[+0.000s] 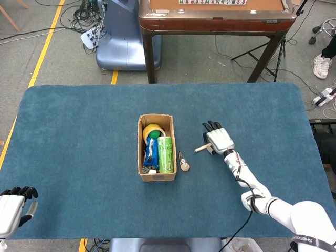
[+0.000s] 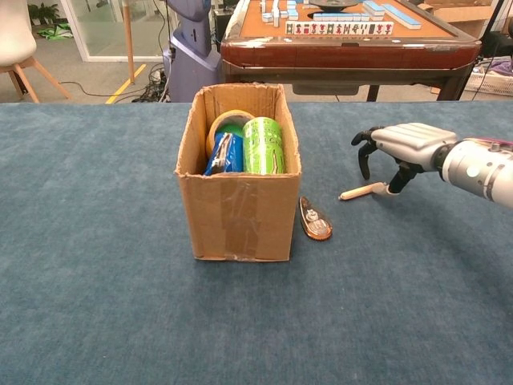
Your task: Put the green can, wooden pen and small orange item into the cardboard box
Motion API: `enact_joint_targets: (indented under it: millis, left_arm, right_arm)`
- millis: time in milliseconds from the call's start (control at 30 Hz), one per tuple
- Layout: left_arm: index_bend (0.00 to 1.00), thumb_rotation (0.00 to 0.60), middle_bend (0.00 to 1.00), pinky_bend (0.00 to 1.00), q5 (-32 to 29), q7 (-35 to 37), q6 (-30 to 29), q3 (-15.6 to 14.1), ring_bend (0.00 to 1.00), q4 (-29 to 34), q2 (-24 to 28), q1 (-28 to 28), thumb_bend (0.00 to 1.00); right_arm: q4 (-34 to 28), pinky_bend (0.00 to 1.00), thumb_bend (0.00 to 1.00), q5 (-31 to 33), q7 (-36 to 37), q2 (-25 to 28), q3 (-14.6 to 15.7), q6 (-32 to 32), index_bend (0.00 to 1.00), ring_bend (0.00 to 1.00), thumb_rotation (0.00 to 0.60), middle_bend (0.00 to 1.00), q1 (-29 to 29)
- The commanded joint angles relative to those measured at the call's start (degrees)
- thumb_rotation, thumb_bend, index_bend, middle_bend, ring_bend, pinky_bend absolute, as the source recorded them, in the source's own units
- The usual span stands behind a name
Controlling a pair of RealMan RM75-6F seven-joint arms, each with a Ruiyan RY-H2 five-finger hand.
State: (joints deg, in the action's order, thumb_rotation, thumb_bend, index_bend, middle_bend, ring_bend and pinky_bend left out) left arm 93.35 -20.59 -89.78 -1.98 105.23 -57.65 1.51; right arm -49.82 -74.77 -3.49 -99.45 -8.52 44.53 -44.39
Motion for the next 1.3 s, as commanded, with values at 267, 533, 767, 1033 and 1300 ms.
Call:
enact_joint_targets:
  millis: [267,533,767,1033,1300]
  left_arm:
    - [0.5,0.6,0.54,0.52,0.2,-0.1,-0.1,0.0,0.47,0.0,0.0,0.0,0.37]
    - [0.5,0.6,0.54,0.52,0.3,0.1,-0.2,0.0,0.47,0.0,0.0,0.0,0.37]
    - [0.5,0.6,0.54,0.52,0.5,0.2,-0.2,-0.1,0.47,-0.1,0.0,0.1,0.37]
    - [0.5,0.6,0.55,0.52,0.4,0.3,-0.2,-0.1,0.47,-0.1,0.0,0.1,0.37]
    - [0.5,0.6,0.54,0.52,-0.1,0.0,0.1,0.1,0.46,-0.1,-0.1,-0.1,0.37]
  right_arm:
    - [-0.6,0.12,0.35,0.5,-0.8,0.3,0.2,-0.9,0.51,0.02,0.6,0.1,-0.1]
    - [0.0,0.12,0.37,1.1,-1.0,-0.2,0.0,-1.7,0.51,0.02,0.6,0.1,-0.4]
    - [0.2,0.12,0.41,1.6,-1.0,-0.4,-0.1,-2.6,0.52,0.02,0.6,0.11,-0.6]
    - [-1.8,0.12,0.42,1.3,-0.3,0.8,-0.4,-1.4,0.55,0.02,0.6,0.12,-0.3]
    - [-8.0,0.12,0.43,0.6,0.2,4.8,-1.4,2.3,0.55,0.02,0.6,0.12,0.7]
